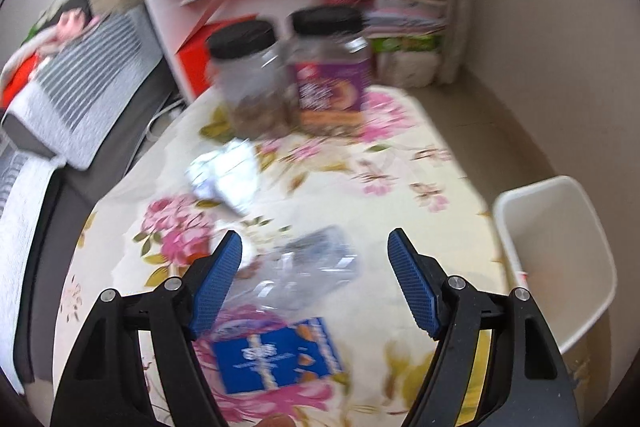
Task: Collect trash
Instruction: 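Grasp the white plastic-wrapped bundle with the left tool and lift it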
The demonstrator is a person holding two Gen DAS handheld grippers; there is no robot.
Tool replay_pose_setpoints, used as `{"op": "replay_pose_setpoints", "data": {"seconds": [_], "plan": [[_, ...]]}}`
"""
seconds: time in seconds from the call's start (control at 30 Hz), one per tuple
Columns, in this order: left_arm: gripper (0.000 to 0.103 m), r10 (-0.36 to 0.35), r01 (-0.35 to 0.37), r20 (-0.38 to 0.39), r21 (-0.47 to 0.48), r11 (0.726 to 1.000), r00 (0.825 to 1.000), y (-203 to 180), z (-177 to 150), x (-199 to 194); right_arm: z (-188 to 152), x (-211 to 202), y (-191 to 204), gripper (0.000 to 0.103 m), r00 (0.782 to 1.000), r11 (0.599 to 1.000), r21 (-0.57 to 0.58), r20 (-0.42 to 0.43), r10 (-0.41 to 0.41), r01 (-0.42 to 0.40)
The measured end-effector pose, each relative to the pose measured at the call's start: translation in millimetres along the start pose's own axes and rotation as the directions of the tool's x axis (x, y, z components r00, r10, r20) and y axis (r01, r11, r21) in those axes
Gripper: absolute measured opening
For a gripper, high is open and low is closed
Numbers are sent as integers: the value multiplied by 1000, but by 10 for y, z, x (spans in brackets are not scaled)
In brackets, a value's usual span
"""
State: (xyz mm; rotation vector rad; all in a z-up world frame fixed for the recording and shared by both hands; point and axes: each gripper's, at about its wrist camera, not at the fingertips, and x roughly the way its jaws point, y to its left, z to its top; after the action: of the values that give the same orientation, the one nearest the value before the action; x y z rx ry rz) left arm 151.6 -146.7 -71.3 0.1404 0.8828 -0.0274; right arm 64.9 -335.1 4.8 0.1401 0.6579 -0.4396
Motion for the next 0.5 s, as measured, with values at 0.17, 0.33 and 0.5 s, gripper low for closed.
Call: {"op": "replay_pose_setpoints", "data": {"seconds": [0.17, 0.33, 0.5], "plan": [[74, 56, -66, -90, -106, 992, 994, 416, 56, 400, -36, 79, 169, 96, 999, 999, -29, -32, 17, -18], [74, 32, -64, -187, -166, 984, 982, 688, 65, 739, -63, 156, 304, 96, 998, 998, -50, -59, 29, -32], [60, -47, -14, -256, -230, 973, 966, 861, 13, 954, -103, 211, 448, 96, 996, 996, -79, -82, 41, -47]]}}
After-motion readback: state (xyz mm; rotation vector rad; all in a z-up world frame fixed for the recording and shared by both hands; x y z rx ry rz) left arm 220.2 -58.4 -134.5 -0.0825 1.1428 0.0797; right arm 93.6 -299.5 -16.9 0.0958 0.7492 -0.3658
